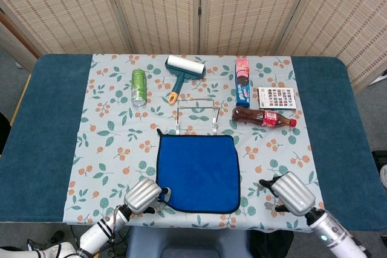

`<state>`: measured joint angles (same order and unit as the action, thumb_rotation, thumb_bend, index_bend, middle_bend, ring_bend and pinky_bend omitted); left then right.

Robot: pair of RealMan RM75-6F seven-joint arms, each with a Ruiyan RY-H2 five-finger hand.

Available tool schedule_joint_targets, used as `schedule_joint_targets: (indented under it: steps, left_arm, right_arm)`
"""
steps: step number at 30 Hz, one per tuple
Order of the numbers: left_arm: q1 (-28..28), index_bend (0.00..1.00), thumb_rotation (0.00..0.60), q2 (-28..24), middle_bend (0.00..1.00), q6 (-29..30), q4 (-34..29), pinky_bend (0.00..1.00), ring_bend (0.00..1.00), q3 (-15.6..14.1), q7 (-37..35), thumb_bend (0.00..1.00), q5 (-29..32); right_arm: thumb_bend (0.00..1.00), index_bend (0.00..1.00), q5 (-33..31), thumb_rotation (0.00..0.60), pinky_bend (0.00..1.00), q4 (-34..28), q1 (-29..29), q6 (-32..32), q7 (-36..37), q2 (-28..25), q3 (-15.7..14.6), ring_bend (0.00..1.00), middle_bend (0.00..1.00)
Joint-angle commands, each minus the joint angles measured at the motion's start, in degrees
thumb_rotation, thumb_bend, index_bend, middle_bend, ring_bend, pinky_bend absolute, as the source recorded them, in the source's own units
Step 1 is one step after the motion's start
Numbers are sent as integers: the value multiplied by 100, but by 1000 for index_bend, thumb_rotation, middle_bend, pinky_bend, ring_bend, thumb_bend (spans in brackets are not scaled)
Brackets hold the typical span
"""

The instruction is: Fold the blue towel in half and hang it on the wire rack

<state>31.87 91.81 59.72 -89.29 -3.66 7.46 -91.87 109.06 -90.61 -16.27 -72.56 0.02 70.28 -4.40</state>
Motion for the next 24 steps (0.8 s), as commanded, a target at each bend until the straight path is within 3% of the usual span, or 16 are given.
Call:
schedule_joint_targets:
  steps: [1, 11, 24]
  left_arm:
    - [-8, 597, 600, -9, 1000, 19, -12, 1000, 950, -4, -4, 479, 3]
    - [-44, 596, 600, -24, 1000, 104, -27, 1000, 950, -40, -59, 477, -21]
    - [-81, 595, 600, -17, 1000, 167, -19, 1000, 950, -70, -102, 477, -37]
  right_arm:
    - [145, 472, 78, 600, 996, -21, -338, 522, -175, 356, -96, 807, 790]
    - [120, 473, -172, 600, 1000, 209, -673, 1148, -628, 950, -95, 849, 822]
    - [117, 484, -465, 600, 1000, 323, -891, 1378, -821, 1236, -127, 849, 822]
